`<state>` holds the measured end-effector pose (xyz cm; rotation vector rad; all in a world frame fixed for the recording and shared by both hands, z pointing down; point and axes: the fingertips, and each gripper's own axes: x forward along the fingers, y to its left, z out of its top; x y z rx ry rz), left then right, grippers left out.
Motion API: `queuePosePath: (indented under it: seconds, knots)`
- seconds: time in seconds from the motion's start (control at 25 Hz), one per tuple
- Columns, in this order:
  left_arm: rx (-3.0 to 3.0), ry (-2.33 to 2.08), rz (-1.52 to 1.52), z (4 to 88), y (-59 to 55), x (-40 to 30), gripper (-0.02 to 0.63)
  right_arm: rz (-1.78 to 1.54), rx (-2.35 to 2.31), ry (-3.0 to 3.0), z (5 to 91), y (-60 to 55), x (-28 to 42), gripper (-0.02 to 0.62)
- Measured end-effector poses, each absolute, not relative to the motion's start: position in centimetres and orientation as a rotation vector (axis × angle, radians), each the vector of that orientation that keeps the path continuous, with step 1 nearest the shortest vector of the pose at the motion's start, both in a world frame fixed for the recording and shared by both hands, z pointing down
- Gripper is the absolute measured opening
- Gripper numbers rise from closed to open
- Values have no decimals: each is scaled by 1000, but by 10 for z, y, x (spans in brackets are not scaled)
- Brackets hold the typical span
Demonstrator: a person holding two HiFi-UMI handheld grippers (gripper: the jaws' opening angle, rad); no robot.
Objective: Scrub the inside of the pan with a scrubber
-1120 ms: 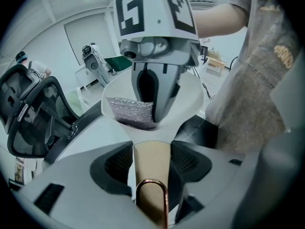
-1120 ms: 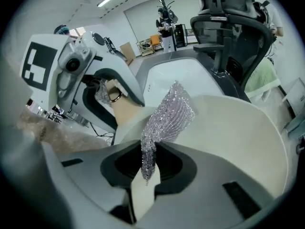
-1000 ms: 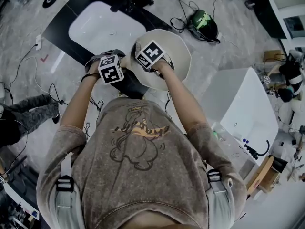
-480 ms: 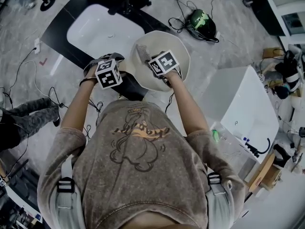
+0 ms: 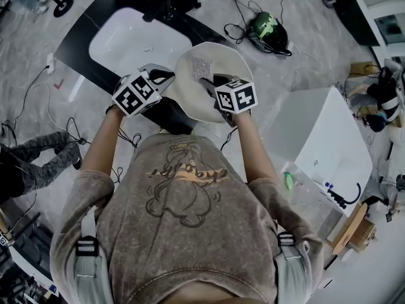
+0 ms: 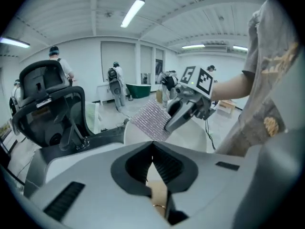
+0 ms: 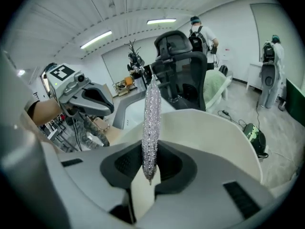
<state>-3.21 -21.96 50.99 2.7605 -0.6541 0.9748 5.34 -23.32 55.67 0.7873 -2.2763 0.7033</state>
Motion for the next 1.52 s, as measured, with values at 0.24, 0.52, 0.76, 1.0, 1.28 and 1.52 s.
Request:
queuePosePath:
  seconds: [0.24,0.52,0.76,1.0,1.28,1.52]
  knots:
    - [2797,-894,661,467,-239,-25,17,600,1024,-2450,505,-236,56,83]
    - [2837,-1194,361,440,-252,-33,17,372,1348,-2635,460,-243,73,83]
    - [2807,-1343,278,442,-260,-44,17,261,1437,-2703,447,-242,76,83]
    - [2767,-1446,275,442,-262,-51,17,279,1475,-2682,451,-241,79,83]
    - [2743,-1493,278,441,-258,-51,17,310,1469,-2674,454,-239,77,83]
    - [2738,-1512,303,446,-260,-51,17,348,1459,-2659,462,-242,77,83]
